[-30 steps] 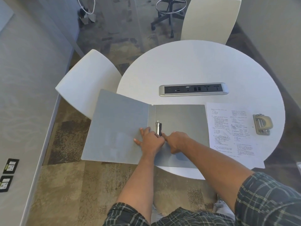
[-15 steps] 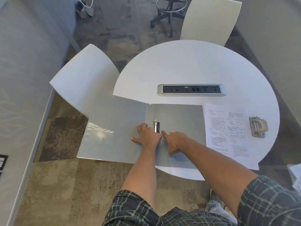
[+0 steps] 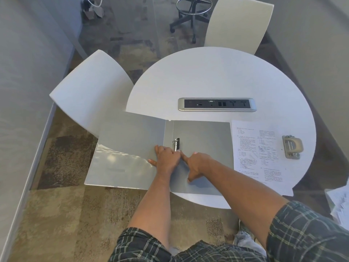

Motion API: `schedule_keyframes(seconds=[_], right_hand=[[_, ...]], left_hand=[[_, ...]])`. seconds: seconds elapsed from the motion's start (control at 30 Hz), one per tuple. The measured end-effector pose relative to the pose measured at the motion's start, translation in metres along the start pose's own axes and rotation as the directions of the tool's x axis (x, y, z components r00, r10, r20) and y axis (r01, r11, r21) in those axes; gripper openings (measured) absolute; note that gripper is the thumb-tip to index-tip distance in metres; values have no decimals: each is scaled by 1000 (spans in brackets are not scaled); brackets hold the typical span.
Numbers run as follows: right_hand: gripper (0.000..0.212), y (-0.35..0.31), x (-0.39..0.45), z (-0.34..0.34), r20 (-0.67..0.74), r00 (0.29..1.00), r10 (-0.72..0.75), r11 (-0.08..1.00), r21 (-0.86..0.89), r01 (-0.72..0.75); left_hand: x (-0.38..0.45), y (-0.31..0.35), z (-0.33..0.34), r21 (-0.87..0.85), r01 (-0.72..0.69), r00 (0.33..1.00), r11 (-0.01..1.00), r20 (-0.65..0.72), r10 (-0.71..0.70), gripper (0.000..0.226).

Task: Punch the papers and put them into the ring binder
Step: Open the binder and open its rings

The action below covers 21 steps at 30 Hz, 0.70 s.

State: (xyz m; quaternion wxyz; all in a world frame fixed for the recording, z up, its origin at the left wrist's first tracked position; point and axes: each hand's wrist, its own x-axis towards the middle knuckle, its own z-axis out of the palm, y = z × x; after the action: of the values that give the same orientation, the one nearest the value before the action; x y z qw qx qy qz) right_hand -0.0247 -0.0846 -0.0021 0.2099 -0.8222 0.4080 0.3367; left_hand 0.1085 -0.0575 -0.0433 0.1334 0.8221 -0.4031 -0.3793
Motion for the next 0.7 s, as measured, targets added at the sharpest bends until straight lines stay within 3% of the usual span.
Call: schedule_keyframes(seconds=[0.13,0.2,0.37,0.47,0.57,0.7], right_hand=[[114,-1,-1,-1,-7,1000,0,1000,3,0],[123,-2,-3,-2,-1,1000,-4,1000,11,4],[123,-3,-7,-3,10,1000,-25,1000,-4,25],[117,-3,-8,-4,11,1000,-22,1000,7,22],[111,-2,-8,-3,23,1000,-9,999,31,9],[106,1,-12,-7,36,999,-14,998,69,11]], left_hand=[[-4,-3,-3,-104,-92,991,990,-109,80,35],[-9,-1,-8,-142,-67,981,988,-189,39,24],[-11,-6,-10,-133,-55,973,990,-229,24,8],[-10,-12,-8,-111,-110,952,988,-299,72,18],[-13,-15,-7,-6,-127,963,992,-242,121,24],[-22,-20,-6,192,-175,978,966,-77,193,14]])
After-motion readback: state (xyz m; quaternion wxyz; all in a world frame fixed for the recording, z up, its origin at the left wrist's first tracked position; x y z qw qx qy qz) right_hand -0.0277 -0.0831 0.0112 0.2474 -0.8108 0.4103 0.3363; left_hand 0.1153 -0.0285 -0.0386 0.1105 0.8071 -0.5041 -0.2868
